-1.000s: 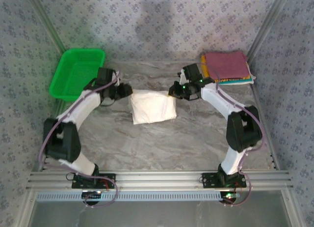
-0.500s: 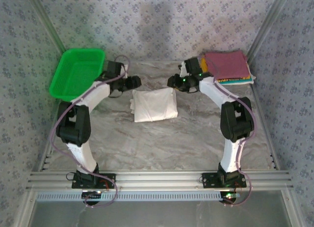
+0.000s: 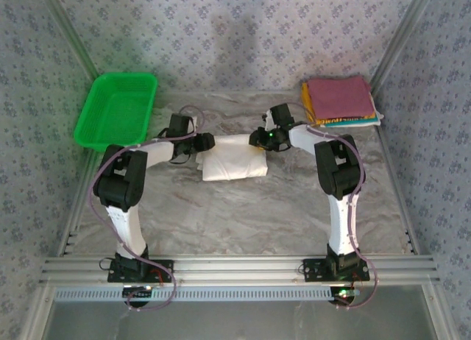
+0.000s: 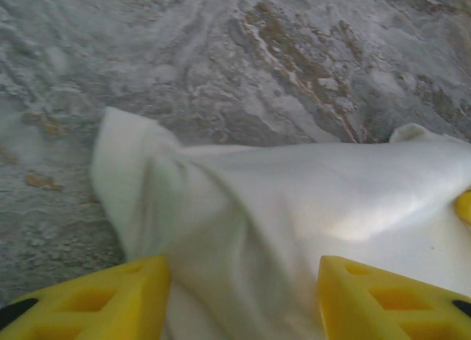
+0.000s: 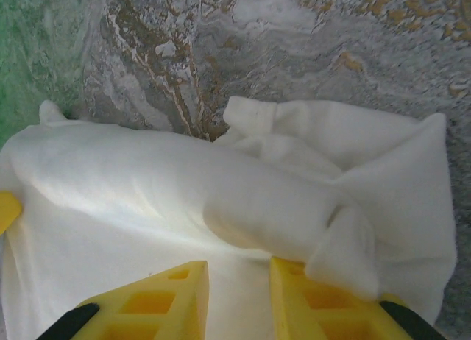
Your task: Fold and stack the t-shirts
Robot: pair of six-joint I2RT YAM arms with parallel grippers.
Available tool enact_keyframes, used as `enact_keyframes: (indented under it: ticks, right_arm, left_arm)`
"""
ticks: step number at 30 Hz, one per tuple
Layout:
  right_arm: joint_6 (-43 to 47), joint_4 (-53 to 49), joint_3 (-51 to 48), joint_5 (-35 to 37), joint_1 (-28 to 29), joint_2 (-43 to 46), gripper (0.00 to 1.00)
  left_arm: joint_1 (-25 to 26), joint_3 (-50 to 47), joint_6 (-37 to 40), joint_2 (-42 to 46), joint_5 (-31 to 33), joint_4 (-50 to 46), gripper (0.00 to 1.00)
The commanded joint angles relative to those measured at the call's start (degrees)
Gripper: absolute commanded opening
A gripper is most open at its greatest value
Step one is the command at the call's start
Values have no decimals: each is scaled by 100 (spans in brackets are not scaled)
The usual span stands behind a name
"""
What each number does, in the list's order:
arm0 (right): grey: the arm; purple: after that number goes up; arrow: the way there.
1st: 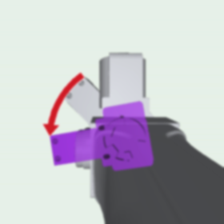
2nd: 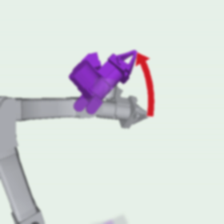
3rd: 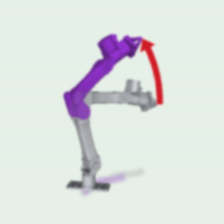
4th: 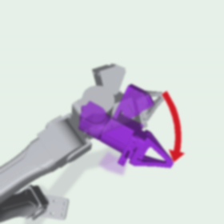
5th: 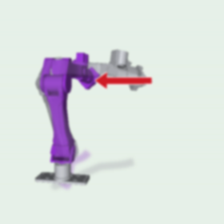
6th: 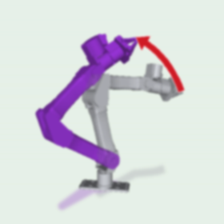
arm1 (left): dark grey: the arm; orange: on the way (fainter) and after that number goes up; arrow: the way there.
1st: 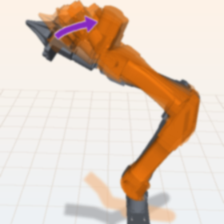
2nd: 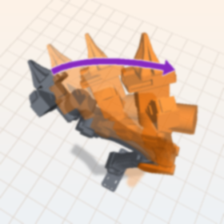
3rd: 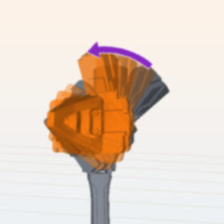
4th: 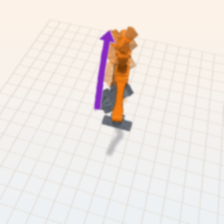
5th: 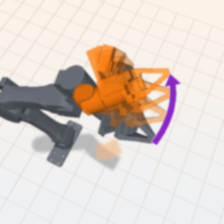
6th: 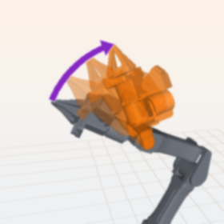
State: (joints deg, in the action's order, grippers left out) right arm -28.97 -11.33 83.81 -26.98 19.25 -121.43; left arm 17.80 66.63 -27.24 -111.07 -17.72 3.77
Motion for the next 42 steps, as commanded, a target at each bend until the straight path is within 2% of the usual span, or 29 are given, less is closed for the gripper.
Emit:
enact_keyframes:
  ticks: [1,6,10,13,16,19,27,37,39,42]
  right_arm:
    - [135,124,134,-18,7,93,32]
    - [153,-242,79,-181,80,683,40]
    - [230,-518,-328,326,114,1263,50]
    - [357,-394,-775,776,128,1497,58]
    - [547,-631,-775,1073,141,1343,61]
    - [667,-702,-671,1252,201,1167,68]
    - [846,-1286,190,1579,332,380,71]
    - [739,-1466,653,1642,590,-349,71]
    - [684,-1385,646,1551,616,-452,68]
    - [541,-1087,576,1144,607,-575,58]
  left_arm:
    - [47,73,149,206,136,300,55]
    - [221,-178,154,939,599,41,56]
    - [616,-187,310,1448,994,-399,56]
    - [846,-125,329,1458,1117,-699,50]
    - [900,-297,258,1258,1088,-486,49]
    - [900,-293,237,933,1102,-439,49]
    - [905,-480,228,362,1259,-246,47]
    - [892,-668,176,94,1398,-166,44]
    - [883,-703,176,111,1426,-150,44]
    - [867,-760,167,184,1455,-127,44]
